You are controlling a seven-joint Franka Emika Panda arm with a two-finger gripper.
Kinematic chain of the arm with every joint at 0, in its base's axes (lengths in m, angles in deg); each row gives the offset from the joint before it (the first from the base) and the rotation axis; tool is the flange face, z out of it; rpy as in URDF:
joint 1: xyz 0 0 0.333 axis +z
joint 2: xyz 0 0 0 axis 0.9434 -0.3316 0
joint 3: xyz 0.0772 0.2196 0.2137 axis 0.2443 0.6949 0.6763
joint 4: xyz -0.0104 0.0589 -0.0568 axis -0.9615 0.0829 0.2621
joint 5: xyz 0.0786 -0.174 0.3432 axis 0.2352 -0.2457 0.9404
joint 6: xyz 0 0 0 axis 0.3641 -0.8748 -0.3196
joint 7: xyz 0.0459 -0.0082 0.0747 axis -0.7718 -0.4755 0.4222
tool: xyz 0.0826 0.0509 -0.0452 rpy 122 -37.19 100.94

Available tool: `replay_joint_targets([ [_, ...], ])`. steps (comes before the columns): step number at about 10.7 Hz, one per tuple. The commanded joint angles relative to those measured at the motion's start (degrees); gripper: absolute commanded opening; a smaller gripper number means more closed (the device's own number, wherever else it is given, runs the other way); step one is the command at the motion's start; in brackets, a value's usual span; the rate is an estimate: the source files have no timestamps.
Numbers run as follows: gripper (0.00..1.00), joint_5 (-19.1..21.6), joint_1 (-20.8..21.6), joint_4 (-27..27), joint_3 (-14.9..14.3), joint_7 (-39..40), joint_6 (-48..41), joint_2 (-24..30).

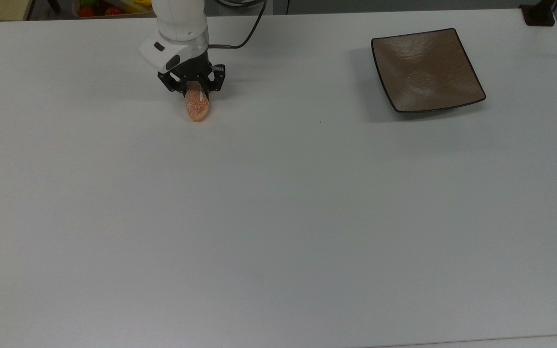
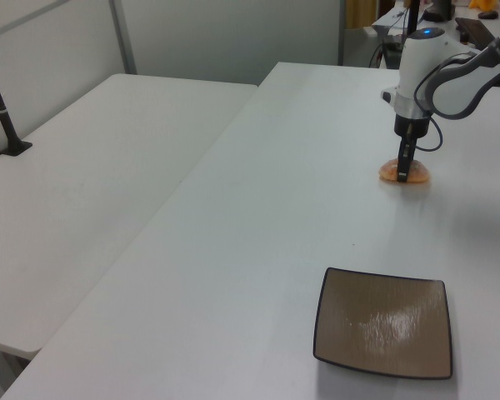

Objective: Bread is placed on a ceramic plate
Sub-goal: 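Lower the gripper and close it on the bread roll, then lift the bread roll and carry it over the brown plate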

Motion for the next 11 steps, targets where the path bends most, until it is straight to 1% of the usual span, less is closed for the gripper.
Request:
replay_joint_targets([
  [1,0.34,-0.84,0.50,-4.24,0.30,-2.24,-11.31,4.31],
  [3,0.34,-0.58,0.94,-10.39,0.91,-2.24,-20.70,6.34],
  [6,0.35,0.13,1.91,-21.98,1.70,-2.24,-34.78,6.78],
  [7,0.35,0.21,2.00,-25.33,2.92,-2.24,-37.95,6.78],
  [8,0.36,0.65,2.00,-27.19,3.81,-2.33,-39.29,6.78],
  [9,0.36,2.31,1.91,-28.25,4.51,-2.41,-39.74,7.39],
  [10,0.36,3.72,2.00,-28.35,4.87,-2.41,-39.83,7.83],
  [11,0.36,4.17,2.08,-28.44,6.00,-2.94,-40.18,8.10],
])
